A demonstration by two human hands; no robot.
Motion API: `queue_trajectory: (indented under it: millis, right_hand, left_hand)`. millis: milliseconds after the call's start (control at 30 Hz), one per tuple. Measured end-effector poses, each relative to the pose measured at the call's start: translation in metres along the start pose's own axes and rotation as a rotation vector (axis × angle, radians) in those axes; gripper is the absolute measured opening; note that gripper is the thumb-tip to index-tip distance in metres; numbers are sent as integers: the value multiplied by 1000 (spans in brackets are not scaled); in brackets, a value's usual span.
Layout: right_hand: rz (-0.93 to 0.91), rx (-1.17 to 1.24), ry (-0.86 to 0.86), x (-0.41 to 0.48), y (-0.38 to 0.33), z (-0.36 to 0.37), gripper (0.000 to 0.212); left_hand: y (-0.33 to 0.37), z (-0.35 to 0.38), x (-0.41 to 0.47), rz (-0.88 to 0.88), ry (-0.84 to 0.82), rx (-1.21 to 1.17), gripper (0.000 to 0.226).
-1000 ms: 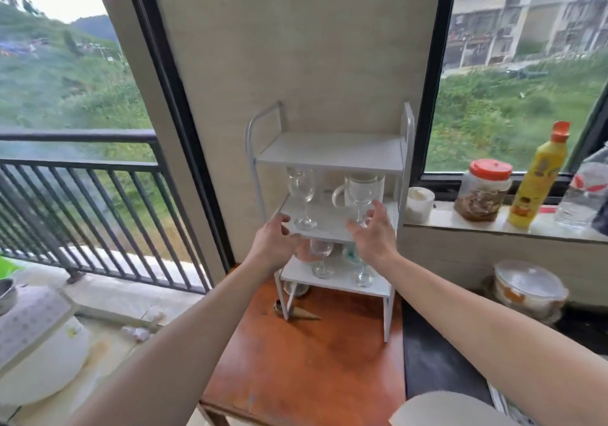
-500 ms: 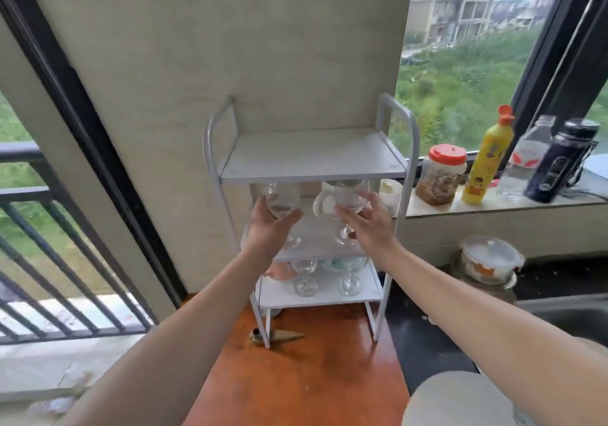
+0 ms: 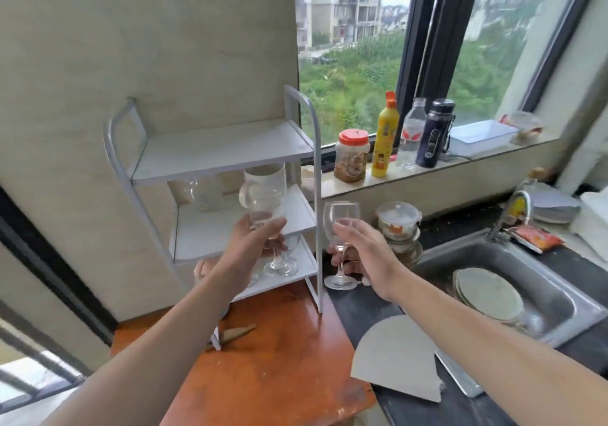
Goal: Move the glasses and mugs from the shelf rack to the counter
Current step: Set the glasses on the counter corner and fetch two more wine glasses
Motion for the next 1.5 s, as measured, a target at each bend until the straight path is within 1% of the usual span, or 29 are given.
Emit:
queue_trajectory:
  millis: [100, 200, 333, 467, 567, 633, 733, 933, 1067, 1233, 1400, 1500]
  right_hand:
    - [13, 48, 85, -37, 0, -53, 59]
    - [6, 62, 185, -84, -1, -117, 54]
    - [25, 38, 327, -160, -4, -209, 57]
    - [34, 25, 501, -241, -4, -302, 50]
    - [39, 33, 615, -297, -7, -362, 51]
    - [31, 33, 694, -331, -10, -400, 51]
    - [20, 55, 817, -378, -12, -454, 45]
    - [-7, 101, 1025, -446, -18, -558, 44]
    - [-40, 102, 1169, -478, -36, -628, 49]
    - [-66, 139, 1338, -531, -58, -698, 49]
    - [-107, 208, 1497, -602, -60, -747, 48]
    - [-107, 223, 1580, -647, -56, -775, 53]
  left_hand:
    - [-4, 56, -23, -46, -127, -10, 51]
    - [-12, 125, -50, -106, -245, -18, 40]
    - [-17, 232, -93, -168, -391, -78, 28]
    - [-22, 338, -137, -199, -590, -96, 36]
    - [-21, 410, -165, -231, -730, -90, 35]
    - [-19, 457, -179, -243, -808, -63, 38]
    - [-17, 525, -198, -251, -924, 4, 41]
    - [-14, 667, -224, -238, -1175, 89, 30]
    - [-8, 766, -231, -214, -1315, 136, 33]
    - [9, 882, -244, -206, -1453, 184, 46]
    - [15, 981, -290, -201, -1598, 238, 38]
    - [12, 1033, -328, -205, -1669, 269, 34]
Point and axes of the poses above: each hand's wrist, its own x-axis towards the middle knuckle, its own z-axis out of the palm, y = z × x, the point moved 5 cm from there along x, towards the middle knuckle, and after that the axes turned 10 degrees about x, right-handed, at the moved point
